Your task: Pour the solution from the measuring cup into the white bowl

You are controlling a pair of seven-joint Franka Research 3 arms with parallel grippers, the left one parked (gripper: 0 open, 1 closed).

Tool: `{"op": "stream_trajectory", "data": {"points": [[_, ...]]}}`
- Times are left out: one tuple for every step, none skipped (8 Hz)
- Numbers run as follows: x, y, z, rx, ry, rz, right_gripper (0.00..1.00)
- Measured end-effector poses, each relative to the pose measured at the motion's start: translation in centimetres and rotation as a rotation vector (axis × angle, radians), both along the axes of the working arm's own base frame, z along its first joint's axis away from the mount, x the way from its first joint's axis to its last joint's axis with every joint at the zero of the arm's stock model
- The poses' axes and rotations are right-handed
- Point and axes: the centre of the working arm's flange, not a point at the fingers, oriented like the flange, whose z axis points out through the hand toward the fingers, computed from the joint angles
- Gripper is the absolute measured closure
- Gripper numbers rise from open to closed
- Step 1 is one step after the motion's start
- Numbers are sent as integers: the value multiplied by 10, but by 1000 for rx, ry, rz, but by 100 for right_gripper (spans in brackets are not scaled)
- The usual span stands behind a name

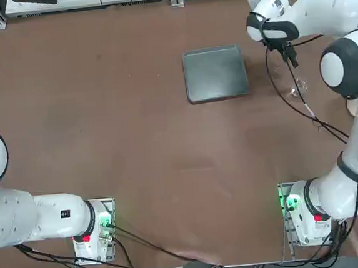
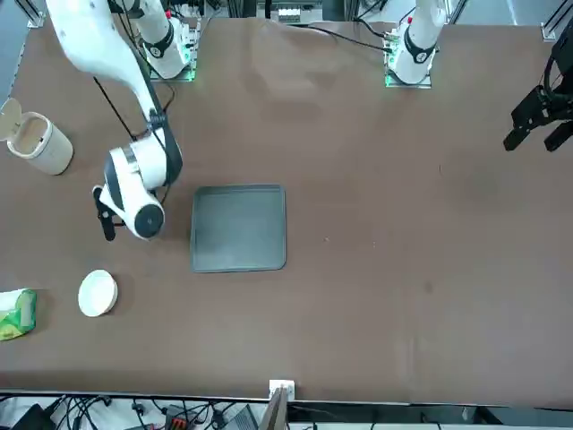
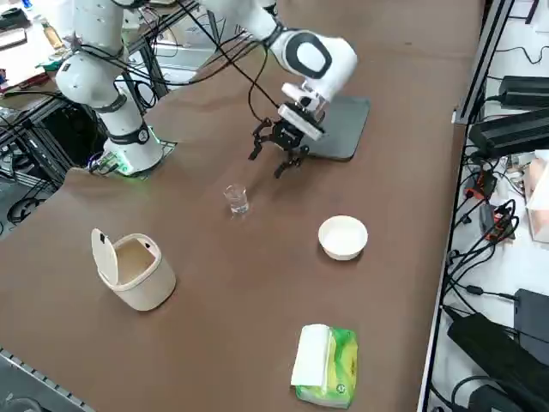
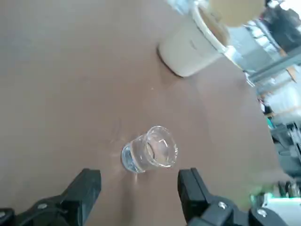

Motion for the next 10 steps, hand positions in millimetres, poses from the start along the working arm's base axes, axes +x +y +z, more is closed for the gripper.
{"op": "stream_trajectory", "data": {"points": [[2, -5, -14, -66, -37, -71, 0], [1, -8, -23, -127, -67, -133, 0], [-2, -9, -31, -197, -96, -195, 0], [-6, -10, -41, -266, -124, -243, 0], [-8, -8, -52, -325, -142, -275, 0], [-10, -4, -63, -372, -158, -296, 0], [-11, -2, -74, -406, -174, -307, 0], [-12, -2, -85, -435, -184, -310, 0], [-14, -4, -94, -467, -193, -305, 0], [-16, -8, -101, -498, -198, -299, 0]]}}
